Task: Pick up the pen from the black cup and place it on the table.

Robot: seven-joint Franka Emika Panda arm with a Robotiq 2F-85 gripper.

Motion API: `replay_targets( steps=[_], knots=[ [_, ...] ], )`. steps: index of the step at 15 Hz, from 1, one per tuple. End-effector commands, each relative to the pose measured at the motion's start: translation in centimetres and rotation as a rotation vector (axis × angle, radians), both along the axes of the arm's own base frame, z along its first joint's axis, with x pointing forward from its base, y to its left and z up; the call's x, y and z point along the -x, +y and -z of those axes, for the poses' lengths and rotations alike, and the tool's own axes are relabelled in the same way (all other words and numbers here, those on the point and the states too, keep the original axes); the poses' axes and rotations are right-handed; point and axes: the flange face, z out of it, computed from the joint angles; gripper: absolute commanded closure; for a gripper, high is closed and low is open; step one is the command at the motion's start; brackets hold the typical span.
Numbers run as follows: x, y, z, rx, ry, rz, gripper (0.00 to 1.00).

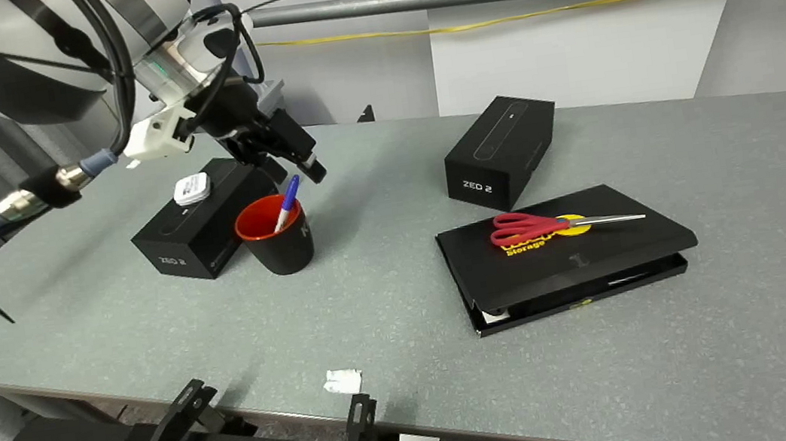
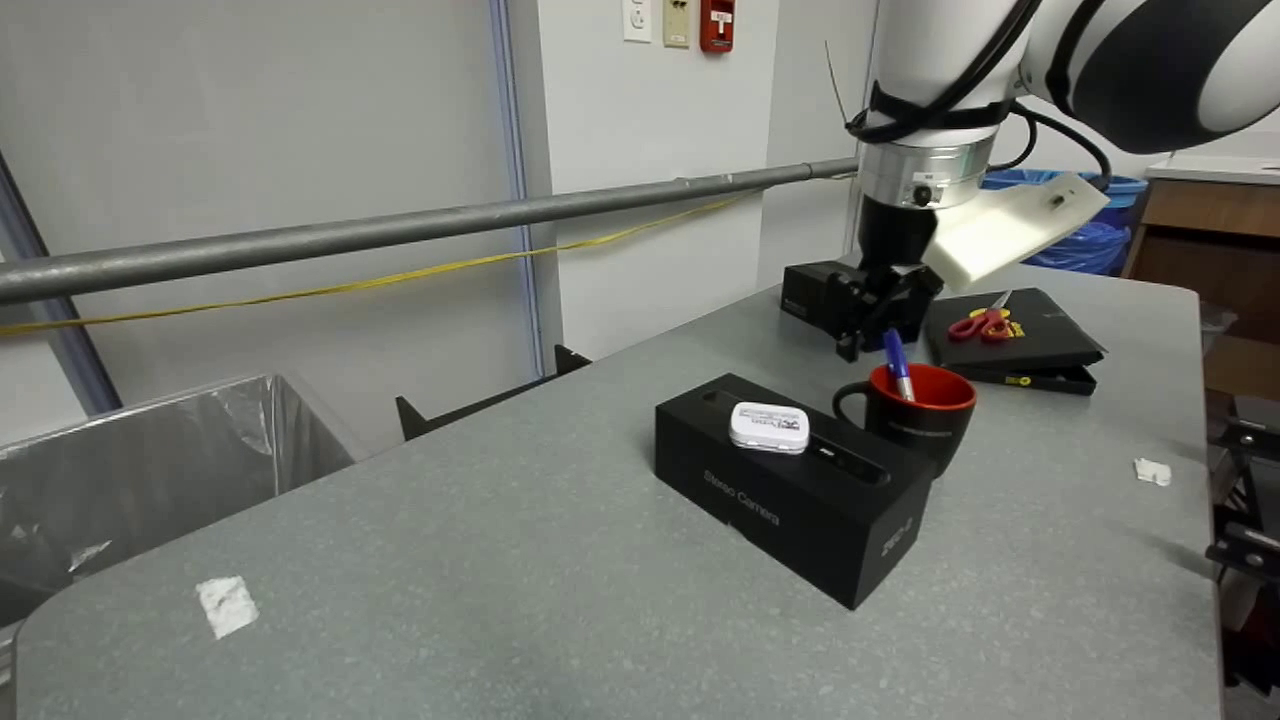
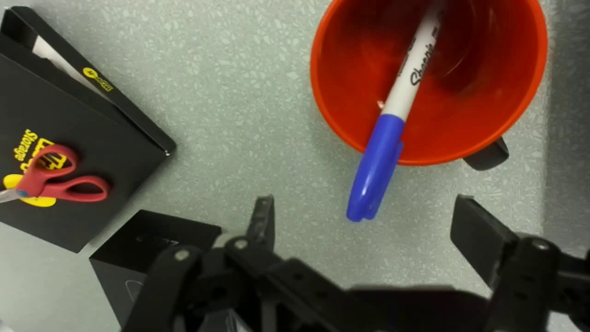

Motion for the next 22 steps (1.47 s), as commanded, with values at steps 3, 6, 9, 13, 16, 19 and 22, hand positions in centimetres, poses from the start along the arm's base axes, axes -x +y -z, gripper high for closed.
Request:
replay_targets(
  steps=[3,6,9,13,16,19,22],
  knots=[
    [-0.5,0.5,0.1,-0.098,-0.098,0.092,0.0],
    [-0.5,0.6,0.4,-0.143,-0.106,0.146,0.0],
    [0.1,0.2,0.4,-0.166,-0.109,0.179,0.0],
    [0.6,-0.2,0.5,-0.182,-0.113,0.202,0.1],
    [1.4,-0.5,0.4,-0.196,-0.117,0.204,0.42],
    [2.0,-0.9,0.1,-0.211,-0.13,0.208,0.65],
    [2.4,-1.3,-0.6,-0.225,-0.142,0.214,0.9]
  ],
)
